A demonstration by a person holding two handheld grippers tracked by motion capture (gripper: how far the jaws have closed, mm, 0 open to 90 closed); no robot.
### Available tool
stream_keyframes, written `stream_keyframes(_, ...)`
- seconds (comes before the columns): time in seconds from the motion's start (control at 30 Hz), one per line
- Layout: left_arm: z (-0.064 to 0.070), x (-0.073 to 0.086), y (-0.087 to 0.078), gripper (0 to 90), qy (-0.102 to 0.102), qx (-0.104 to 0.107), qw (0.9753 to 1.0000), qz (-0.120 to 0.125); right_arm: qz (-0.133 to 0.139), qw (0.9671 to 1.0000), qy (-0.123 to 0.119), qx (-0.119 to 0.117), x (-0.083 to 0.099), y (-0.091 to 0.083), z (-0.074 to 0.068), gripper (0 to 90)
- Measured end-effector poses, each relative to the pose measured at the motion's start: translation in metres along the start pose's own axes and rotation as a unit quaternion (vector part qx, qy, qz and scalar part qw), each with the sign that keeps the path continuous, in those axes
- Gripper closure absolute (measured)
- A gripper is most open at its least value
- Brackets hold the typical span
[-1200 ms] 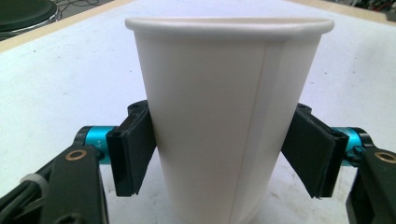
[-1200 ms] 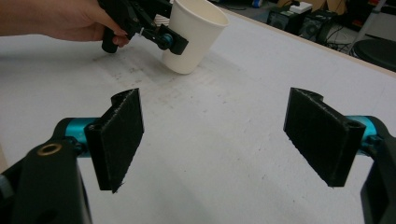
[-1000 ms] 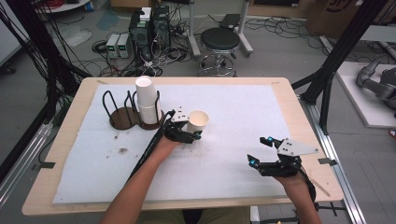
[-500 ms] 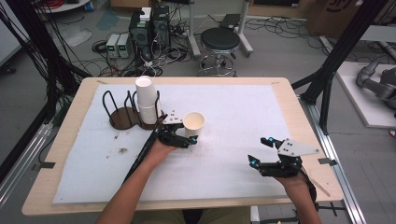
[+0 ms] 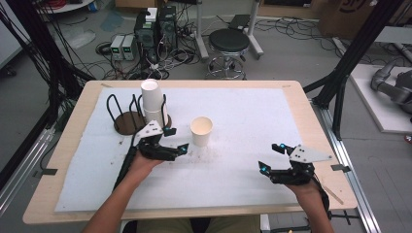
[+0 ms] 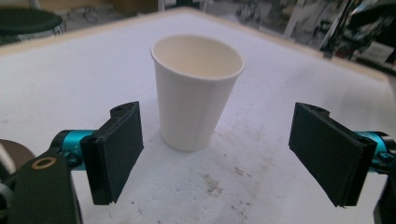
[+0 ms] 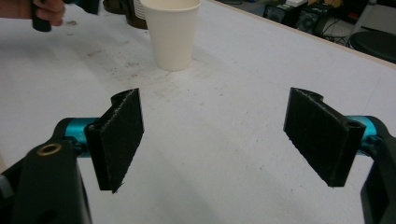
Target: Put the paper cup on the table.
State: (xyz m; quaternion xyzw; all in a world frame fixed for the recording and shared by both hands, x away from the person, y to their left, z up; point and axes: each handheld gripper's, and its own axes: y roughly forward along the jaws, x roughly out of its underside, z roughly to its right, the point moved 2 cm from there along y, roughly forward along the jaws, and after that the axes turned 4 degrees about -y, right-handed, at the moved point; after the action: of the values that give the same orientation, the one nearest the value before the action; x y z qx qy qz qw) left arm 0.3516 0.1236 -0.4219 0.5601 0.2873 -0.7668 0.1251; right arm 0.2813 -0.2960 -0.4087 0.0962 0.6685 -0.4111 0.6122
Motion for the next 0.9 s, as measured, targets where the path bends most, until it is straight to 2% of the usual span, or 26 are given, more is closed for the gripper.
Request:
stream_keyframes(0.07,-0.001,-0.002,-0.017,17.7,0.001,0.005,0.9995,0.032,0.003,1.0,0.002,0.0,0.0,0.0,0.001,20.4)
stream_keyframes(0.17,-0.004,-0.002,-0.041,17.8,0.0,0.005,0.9968,0.08,0.004,1.0,0.007,0.006,0.0,0.0,0.001,20.5)
stream_keyframes(0.3,-0.008,0.001,-0.07,17.7,0.004,-0.004,0.9932,0.117,0.004,0.9999,0.01,0.013,0.003,-0.001,0.001,20.4)
stream_keyframes(0.4,-0.011,0.006,-0.087,17.7,0.014,-0.021,0.9917,0.126,0.006,0.9997,0.012,0.02,0.004,-0.003,0.002,20.4)
stream_keyframes(0.6,-0.018,0.016,-0.114,17.7,0.009,-0.056,0.9892,0.135,0.018,0.9987,0.025,0.041,0.006,-0.009,0.007,20.4)
stream_keyframes(0.77,-0.022,0.023,-0.126,17.8,0.003,-0.074,0.9873,0.14,0.009,0.9982,0.02,0.056,0.008,-0.01,0.008,20.5)
stream_keyframes(0.9,-0.021,0.031,-0.13,17.7,0.002,-0.08,0.9877,0.135,0.007,0.9981,0.018,0.059,0.008,-0.008,0.007,20.4)
